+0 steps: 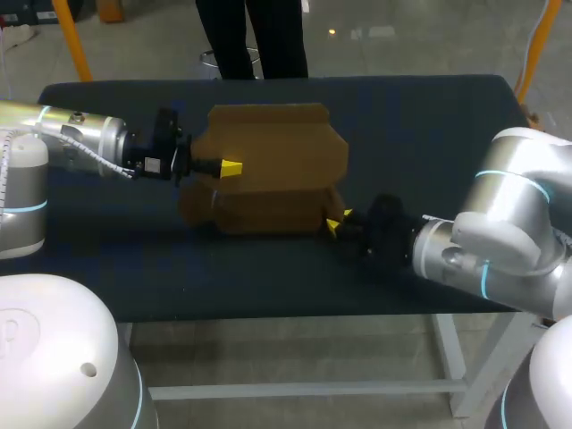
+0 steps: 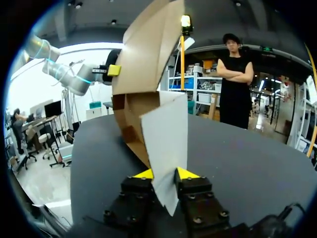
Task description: Assemble the packaging by folding the flat box into shape, placing the metal phone stand inside, and closing the box properly
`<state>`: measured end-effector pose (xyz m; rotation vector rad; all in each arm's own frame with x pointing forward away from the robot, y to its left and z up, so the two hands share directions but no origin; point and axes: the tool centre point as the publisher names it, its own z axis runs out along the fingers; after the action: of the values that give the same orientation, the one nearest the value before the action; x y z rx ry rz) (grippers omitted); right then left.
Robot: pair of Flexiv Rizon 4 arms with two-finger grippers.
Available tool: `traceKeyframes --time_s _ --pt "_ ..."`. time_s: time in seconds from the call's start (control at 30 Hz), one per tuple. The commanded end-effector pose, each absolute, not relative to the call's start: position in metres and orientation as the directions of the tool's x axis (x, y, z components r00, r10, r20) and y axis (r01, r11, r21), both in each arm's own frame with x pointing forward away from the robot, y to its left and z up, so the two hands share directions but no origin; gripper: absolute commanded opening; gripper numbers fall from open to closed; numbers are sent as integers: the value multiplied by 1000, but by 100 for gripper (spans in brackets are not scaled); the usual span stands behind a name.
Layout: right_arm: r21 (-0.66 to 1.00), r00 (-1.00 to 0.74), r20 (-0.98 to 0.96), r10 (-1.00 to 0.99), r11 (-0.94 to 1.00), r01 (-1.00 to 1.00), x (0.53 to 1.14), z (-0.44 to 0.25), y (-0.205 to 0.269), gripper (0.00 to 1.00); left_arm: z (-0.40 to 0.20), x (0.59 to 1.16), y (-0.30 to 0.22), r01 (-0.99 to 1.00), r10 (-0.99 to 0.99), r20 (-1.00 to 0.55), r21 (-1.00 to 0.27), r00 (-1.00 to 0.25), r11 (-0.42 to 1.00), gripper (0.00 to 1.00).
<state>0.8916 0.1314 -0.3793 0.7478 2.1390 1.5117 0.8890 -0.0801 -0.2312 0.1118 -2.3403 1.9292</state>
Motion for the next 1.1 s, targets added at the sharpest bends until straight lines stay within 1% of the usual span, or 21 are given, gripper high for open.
traceKeyframes --time_s 0.03,0.23,0.37,0.4,0.57,0.7,0.77,0.8,1.03,1.1 --pt "944 -720 -54 692 271 189 887 -381 143 28 -234 889 -82 -124 12 128 -974 -992 191 0" --pt "944 -709 -52 703 266 195 883 -379 148 34 -234 889 -82 -124 12 128 -974 -992 191 0" --pt "944 -703 -45 710 261 203 881 -377 152 42 -234 889 -82 -124 12 128 -974 -992 191 0" --pt "944 -702 -44 711 260 204 881 -377 153 45 -234 889 -82 -124 12 128 -974 -992 191 0" --pt "946 -695 -35 718 249 209 881 -374 157 51 -234 889 -82 -124 12 128 -974 -992 191 0" --pt "946 -692 -25 721 240 217 881 -373 160 62 -234 889 -82 -124 12 128 -974 -992 191 0" --pt "947 -689 -16 724 232 222 882 -373 162 77 -234 889 -82 -124 12 128 -974 -992 191 0" --pt "948 -689 -13 725 229 223 882 -372 163 78 -234 889 -82 -124 12 128 -974 -992 191 0" --pt "949 -671 15 741 200 243 880 -371 164 78 -234 889 -82 -124 12 128 -974 -992 191 0" --pt "950 -666 13 745 200 241 879 -371 163 76 -234 889 -82 -124 12 128 -974 -992 191 0"
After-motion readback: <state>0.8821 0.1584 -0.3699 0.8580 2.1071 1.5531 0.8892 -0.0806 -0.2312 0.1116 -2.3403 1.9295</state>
